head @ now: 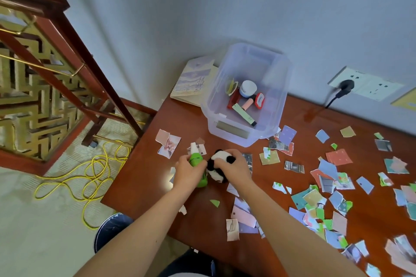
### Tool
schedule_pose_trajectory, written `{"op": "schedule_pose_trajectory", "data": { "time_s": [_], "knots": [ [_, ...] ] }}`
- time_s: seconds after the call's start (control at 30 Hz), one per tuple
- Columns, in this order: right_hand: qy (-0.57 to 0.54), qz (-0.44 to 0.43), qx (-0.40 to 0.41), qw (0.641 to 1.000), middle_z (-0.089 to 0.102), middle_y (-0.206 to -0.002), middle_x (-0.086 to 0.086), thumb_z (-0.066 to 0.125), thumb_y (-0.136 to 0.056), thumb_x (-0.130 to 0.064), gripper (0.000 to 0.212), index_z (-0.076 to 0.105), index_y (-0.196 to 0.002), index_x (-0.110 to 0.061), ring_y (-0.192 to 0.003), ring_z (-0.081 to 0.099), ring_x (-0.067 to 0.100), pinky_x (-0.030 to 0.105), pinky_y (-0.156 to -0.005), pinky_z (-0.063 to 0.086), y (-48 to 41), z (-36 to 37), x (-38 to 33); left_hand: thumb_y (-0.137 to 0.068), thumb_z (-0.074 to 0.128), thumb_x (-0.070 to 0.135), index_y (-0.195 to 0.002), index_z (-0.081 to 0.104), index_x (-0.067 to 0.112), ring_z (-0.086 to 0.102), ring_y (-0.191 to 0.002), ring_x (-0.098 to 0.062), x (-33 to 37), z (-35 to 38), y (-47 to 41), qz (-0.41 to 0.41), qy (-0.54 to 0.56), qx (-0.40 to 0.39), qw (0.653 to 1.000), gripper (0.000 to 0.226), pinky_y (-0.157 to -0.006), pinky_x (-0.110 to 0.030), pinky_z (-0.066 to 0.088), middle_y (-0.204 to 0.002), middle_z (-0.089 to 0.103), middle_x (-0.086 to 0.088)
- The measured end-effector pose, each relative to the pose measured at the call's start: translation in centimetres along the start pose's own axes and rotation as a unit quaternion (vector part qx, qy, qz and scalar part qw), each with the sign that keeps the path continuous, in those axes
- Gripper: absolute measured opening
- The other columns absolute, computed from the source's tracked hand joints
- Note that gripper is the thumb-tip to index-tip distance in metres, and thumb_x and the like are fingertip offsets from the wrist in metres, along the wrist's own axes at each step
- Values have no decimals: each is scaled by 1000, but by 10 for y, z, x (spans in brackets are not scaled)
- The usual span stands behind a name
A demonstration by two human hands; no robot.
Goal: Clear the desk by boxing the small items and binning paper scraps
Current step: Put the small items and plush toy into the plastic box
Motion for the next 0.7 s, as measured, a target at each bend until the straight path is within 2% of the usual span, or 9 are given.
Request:
{"op": "schedule_pose_trajectory", "data": {
  "time_s": [0.1, 0.17, 0.23, 0.3, 0.37, 0.43, 0.5, 0.57, 0.7],
  "knots": [
    [-118, 20, -63, 991, 61, -94, 2, 64, -81, -13, 23, 57, -100, -23, -82, 62, 15, 33, -67, 59, 8, 2, -21, -93, 51, 29, -114, 52, 9, 55, -79, -14, 17, -5, 9, 17, 139, -9, 990, 30, -55, -23, 44, -101, 58, -7],
    [-180, 28, -100, 978, 63, -96, 6, 66, -75, -15, 26, 59, -99, -22, -88, 65, 23, 42, -69, 60, 14, 9, -34, -98, 44, 24, -109, 53, 7, 55, -74, -15, 25, -10, 16, 23, 211, 5, 977, 22, -49, -20, 43, -91, 57, -6],
    [-206, 23, -124, 970, 63, -105, 11, 66, -66, -23, 42, 59, -107, -21, -94, 65, 29, 44, -67, 60, 18, 14, -45, -97, 44, 25, -107, 55, 9, 59, -81, -23, 32, -17, 22, 37, 252, 24, 967, 22, -59, -27, 48, -95, 60, -11],
    [-210, 1, -146, 967, 63, -112, 12, 69, -66, -29, 51, 57, -116, -21, -98, 66, 30, 42, -67, 59, 20, 15, -56, -97, 45, 26, -108, 54, 10, 60, -84, -24, 41, -27, 27, 55, 256, 42, 964, 22, -63, -30, 48, -97, 60, -12],
    [-219, -26, -163, 962, 65, -112, 12, 73, -68, -34, 53, 58, -117, -21, -99, 67, 29, 41, -67, 59, 21, 14, -69, -98, 46, 24, -106, 54, 7, 56, -76, -17, 54, -38, 31, 91, 262, 60, 959, 20, -58, -27, 44, -90, 57, -8],
    [-234, -52, -170, 956, 68, -106, 11, 75, -69, -36, 49, 60, -113, -21, -95, 69, 26, 35, -62, 57, 23, 12, -83, -97, 49, 22, -106, 55, 5, 56, -77, -18, 70, -47, 35, 128, 257, 78, 955, 21, -62, -29, 44, -87, 56, -6],
    [-267, -68, -179, 945, 69, -99, 8, 75, -73, -30, 40, 60, -109, -20, -90, 68, 23, 32, -60, 55, 24, 8, -97, -95, 51, 24, -106, 55, 7, 59, -87, -25, 87, -53, 37, 148, 258, 88, 951, 21, -70, -36, 48, -92, 58, -8],
    [-299, -80, -188, 932, 68, -100, 8, 74, -75, -23, 38, 59, -110, -18, -90, 67, 22, 34, -64, 55, 23, 2, -110, -94, 53, 25, -104, 55, 12, 61, -92, -27, 103, -55, 38, 160, 264, 86, 947, 17, -76, -41, 51, -99, 61, -11],
    [-337, -112, -183, 917, 67, -103, 10, 73, -77, -12, 43, 57, -117, -15, -91, 66, 24, 35, -69, 55, 17, -18, -134, -94, 53, 24, -105, 56, 13, 62, -89, -26, 138, -56, 38, 209, 254, 73, 942, 16, -72, -39, 50, -99, 62, -13]
  ]
}}
Point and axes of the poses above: each hand's wrist, its own y-axis away from the middle knuckle, its own z-axis out of the palm, x = y × z, the point moved 5 cm from there along -y, towards the middle knuckle
